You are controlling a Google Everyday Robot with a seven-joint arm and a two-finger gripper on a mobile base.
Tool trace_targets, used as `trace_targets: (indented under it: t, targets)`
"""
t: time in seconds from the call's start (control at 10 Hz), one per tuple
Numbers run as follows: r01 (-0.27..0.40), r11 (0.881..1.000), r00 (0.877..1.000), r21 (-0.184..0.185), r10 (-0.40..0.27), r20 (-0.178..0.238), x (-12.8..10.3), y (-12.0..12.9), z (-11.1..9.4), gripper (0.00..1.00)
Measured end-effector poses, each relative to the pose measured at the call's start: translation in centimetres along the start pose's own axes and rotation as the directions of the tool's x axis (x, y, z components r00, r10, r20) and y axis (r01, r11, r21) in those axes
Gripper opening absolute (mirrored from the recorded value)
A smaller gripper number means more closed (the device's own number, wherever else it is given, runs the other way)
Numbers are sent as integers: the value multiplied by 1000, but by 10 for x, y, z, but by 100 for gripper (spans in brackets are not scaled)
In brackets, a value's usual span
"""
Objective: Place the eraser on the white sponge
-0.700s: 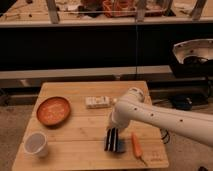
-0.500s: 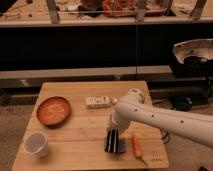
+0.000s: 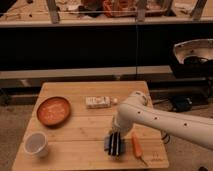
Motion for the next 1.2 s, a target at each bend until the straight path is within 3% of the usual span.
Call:
trace_targets:
  t: [1.2]
  targets:
    - [54,998,998,-15,-54,9,-15,1,0,0]
